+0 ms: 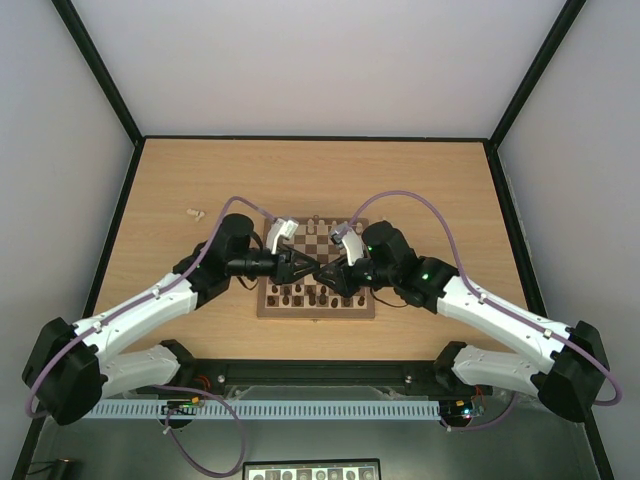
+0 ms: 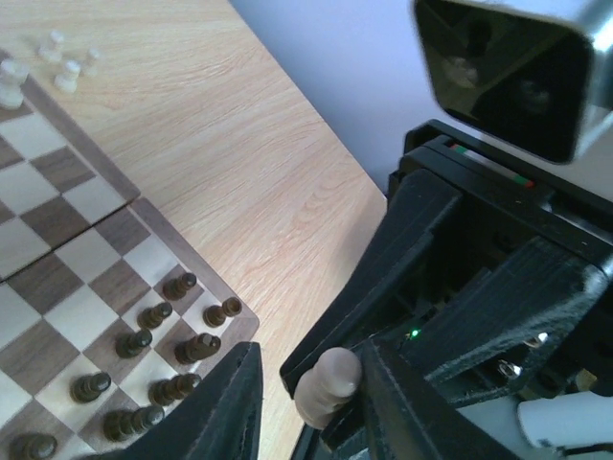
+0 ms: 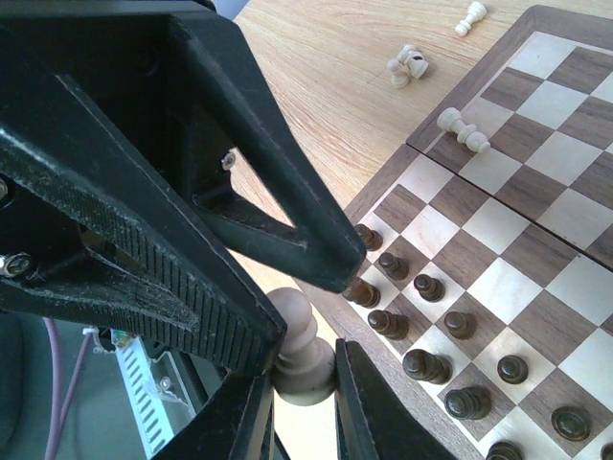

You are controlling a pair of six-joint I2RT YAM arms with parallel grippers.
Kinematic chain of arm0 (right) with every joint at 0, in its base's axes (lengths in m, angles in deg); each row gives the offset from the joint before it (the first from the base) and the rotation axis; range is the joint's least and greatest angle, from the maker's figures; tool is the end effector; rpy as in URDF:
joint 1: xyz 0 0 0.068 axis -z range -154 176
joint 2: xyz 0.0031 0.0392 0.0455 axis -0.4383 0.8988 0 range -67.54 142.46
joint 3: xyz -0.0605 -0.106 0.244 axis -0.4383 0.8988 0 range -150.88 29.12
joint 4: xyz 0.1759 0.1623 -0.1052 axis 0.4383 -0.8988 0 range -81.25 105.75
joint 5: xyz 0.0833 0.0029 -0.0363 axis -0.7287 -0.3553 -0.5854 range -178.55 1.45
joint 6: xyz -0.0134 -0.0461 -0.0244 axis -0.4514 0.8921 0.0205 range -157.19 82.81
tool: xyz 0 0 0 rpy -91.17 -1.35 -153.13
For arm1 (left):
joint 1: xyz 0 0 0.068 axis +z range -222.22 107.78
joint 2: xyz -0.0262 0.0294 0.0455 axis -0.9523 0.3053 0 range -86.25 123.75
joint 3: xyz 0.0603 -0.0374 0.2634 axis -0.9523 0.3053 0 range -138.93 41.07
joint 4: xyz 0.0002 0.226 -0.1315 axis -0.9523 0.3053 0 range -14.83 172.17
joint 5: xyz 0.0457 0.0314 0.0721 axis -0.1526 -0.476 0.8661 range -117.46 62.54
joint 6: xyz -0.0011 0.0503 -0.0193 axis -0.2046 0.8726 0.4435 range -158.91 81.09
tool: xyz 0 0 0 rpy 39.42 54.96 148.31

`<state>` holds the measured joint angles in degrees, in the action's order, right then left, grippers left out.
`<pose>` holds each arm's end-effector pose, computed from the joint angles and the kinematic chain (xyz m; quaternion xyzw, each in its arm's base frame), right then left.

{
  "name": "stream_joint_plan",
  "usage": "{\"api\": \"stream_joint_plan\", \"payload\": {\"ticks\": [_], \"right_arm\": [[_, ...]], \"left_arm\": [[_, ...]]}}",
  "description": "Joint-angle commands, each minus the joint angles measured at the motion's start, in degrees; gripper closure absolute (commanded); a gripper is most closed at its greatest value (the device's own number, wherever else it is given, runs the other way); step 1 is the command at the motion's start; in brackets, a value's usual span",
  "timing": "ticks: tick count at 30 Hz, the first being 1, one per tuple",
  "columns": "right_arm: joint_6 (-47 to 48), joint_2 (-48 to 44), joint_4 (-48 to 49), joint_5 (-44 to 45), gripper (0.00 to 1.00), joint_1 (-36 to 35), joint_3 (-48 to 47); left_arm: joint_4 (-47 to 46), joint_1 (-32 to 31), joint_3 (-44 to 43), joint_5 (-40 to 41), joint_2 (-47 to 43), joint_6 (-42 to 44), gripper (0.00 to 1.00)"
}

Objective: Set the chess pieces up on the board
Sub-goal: Adjust the chess piece.

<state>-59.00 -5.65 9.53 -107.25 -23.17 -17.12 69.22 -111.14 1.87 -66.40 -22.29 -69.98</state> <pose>0.1533 0.1948 0.2980 -0.2817 0.7727 0.4304 0.3720 0.1789 -0.1732 0.2698 0.2460 0.7516 -0.5367 0.2942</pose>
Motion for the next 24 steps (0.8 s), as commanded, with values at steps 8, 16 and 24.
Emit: {"api": "stream_joint_plan", "payload": {"ticks": [8, 16, 24], "right_arm": [[0.4, 0.3, -0.1, -0.6, 0.93, -0.4, -1.2], [-0.3, -0.2, -1.2, 0.3, 0.68, -0.4, -1.8], [-2.0, -2.9, -7.9, 11.3, 0.31, -0.3, -3.4]], "left_arm": [[-2.0, -0.6, -1.0, -0.1, 1.1, 0.5, 0.89], [-1.2, -0.7, -1.9, 4.8, 2.0, 1.2, 0.96], [-2.6, -0.5, -3.8, 11.7, 5.6, 2.4, 0.98]]}}
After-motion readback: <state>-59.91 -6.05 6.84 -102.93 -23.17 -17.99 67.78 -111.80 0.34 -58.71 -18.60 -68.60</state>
